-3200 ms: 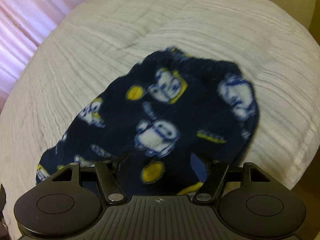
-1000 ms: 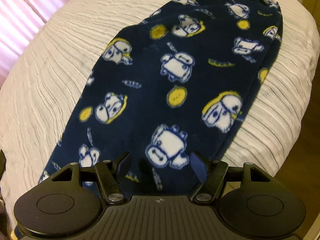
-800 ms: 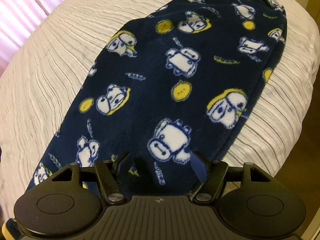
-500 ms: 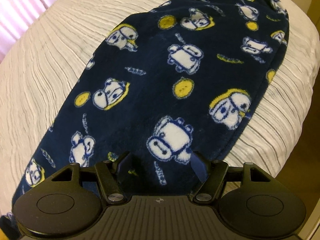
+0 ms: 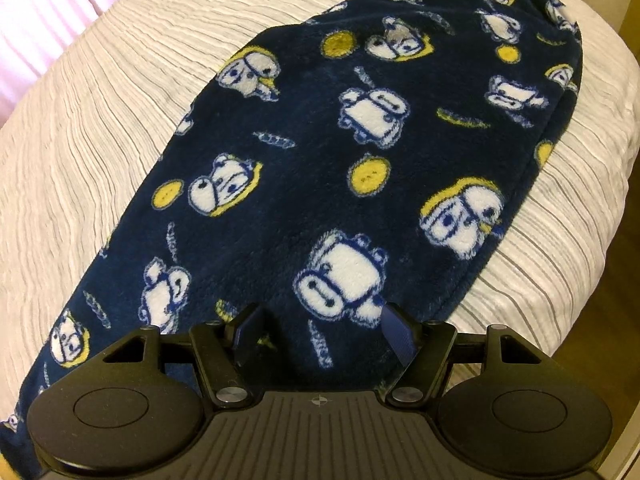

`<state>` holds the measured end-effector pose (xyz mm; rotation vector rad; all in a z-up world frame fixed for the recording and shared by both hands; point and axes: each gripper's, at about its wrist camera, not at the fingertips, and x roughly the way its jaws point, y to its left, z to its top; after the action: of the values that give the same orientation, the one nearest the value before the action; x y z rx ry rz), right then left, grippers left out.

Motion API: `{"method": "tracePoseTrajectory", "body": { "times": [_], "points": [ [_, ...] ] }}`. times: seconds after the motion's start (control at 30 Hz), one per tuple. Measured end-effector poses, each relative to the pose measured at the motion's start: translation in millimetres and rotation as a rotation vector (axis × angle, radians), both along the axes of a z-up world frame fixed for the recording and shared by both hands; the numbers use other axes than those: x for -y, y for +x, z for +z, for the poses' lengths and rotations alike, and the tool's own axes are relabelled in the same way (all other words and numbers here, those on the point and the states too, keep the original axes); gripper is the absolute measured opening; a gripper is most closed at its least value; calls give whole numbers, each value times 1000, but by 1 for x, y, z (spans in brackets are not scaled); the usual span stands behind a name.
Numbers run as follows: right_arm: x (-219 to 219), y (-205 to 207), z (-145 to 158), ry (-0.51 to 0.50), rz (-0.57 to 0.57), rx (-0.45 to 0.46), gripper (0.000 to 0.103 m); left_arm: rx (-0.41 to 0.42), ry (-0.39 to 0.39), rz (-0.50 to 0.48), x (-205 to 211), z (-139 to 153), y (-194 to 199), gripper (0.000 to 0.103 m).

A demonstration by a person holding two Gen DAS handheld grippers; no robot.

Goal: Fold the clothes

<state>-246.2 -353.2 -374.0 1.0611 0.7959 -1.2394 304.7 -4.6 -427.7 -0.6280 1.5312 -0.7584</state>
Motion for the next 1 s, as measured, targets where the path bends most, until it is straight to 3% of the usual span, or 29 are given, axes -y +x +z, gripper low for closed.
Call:
{"method": "tracePoseTrajectory", "body": {
  "times": [0.03,0.13,0.2,0.27,0.37,0.43,0.47,0.53,0.63,0.7,0.73,0.83,0.87,1.0],
  "points": [
    [0,0,0,-1,0,1,69,18,0,-22,3,2,1,0],
    [-1,0,0,-4,-2,1,69,154,63,-120,13,20,-4,0],
    [-2,-2,1,-5,-7,12,69,248,85,-139,7,36,-8,8],
    [-3,-5,2,-4,-10,23,69,242,31,-109,-9,48,-12,28],
    [-3,-7,2,-4,-17,34,69,263,-60,-132,-8,73,-25,28],
    [-4,-6,0,-8,-18,31,69,352,-72,-203,4,88,-38,26],
    [-4,-4,0,-11,-11,23,69,397,-62,-242,13,91,-44,19],
    [-5,0,0,-18,5,6,69,447,-13,-308,33,85,-53,18],
    [-7,3,-1,-29,22,-26,69,482,186,-328,56,45,-53,12],
    [-8,1,-1,-30,38,-24,69,499,290,-304,55,25,-47,14],
    [-8,0,-1,-31,46,-23,69,502,318,-292,52,22,-43,16],
    [-7,-7,7,-43,52,-7,69,571,391,-298,39,37,-42,5],
    [-8,-9,11,-52,51,-3,69,604,405,-301,31,50,-45,5],
    [-14,-13,28,-131,126,3,69,670,292,-321,6,109,-73,5]
  ]
}}
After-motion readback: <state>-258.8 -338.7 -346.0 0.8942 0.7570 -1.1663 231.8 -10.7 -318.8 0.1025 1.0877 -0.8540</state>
